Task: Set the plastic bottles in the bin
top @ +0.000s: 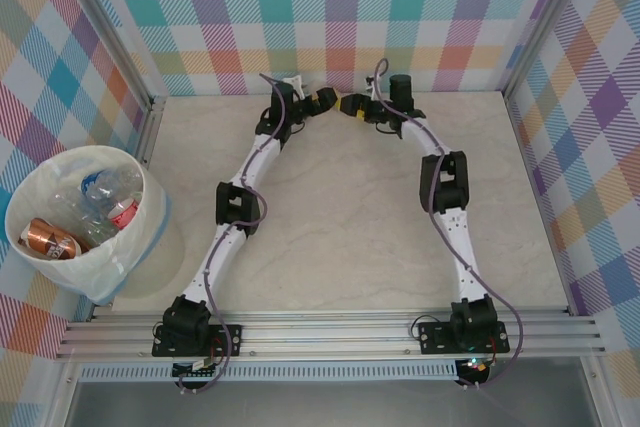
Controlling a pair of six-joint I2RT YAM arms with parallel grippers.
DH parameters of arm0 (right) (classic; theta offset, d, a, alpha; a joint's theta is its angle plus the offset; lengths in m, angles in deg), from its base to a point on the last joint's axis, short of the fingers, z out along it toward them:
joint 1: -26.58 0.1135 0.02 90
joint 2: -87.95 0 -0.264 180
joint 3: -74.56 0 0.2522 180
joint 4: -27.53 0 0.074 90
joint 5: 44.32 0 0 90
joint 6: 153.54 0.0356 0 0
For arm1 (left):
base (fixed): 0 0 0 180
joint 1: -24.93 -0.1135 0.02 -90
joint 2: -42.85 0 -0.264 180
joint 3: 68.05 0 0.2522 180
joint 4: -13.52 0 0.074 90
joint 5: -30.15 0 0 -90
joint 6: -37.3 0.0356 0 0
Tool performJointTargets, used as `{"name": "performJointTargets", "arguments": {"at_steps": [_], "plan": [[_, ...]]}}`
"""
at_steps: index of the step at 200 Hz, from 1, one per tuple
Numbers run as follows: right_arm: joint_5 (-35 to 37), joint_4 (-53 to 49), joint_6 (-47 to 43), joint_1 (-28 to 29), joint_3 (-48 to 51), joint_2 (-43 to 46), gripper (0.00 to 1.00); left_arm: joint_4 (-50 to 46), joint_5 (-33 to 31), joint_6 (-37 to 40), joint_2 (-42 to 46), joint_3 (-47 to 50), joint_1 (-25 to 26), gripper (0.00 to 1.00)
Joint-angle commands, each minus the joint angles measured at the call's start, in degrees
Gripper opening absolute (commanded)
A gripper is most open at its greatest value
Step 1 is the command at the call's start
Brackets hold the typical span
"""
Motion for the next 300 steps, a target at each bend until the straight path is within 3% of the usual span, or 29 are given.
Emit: {"name": "performJointTargets", "arguments": {"at_steps": [1,15,39,82,108,129,159,195,229,252,281,300], "plan": [[-0.33,8.15,-7.71,3.45,14.23,17.04,0.99,-21.57,-1.59,6.23,7.23,-3.91,0.72,1.00],[6.49,8.27,-9.22,2.98,22.05,22.09,1.00,-29.31,-6.32,9.91,10.72,-3.88,0.76,1.00],[15.18,7.83,-6.34,1.52,24.28,22.17,1.00,-38.28,-13.03,10.61,14.62,-3.88,0.76,1.00],[17.61,0.45,-2.59,1.28,6.99,10.00,1.00,-46.51,-23.33,7.81,17.24,-3.88,1.88,1.00],[15.66,-6.22,-2.12,1.44,-7.58,1.37,1.00,-47.40,-26.74,4.36,17.72,-3.88,1.65,1.00],[12.71,-9.16,-1.99,1.94,-15.05,-3.54,1.00,-45.07,-24.25,2.76,17.21,-3.87,1.25,1.00],[7.47,-7.60,-1.33,2.81,-15.03,-4.20,1.00,-42.14,-21.12,1.53,15.50,-3.87,1.02,1.00],[-3.82,-8.88,-2.56,4.03,-14.05,-2.39,0.99,-40.64,-19.49,-0.16,14.03,-3.87,1.02,1.00],[-7.25,-8.32,-3.14,5.02,-4.25,7.00,0.98,-41.95,-22.35,-0.22,12.53,-3.79,1.02,1.00],[1.13,-3.14,-3.00,4.98,12.09,19.48,0.99,-41.93,-24.23,4.33,10.90,-3.79,1.76,1.00],[8.92,1.31,-3.10,4.89,30.59,33.61,0.99,-38.20,-25.87,15.70,8.47,-3.70,3.13,1.00],[11.29,1.74,-3.39,4.88,39.37,40.64,0.99,-33.18,-22.85,19.50,6.69,-3.53,2.70,1.00]]}}
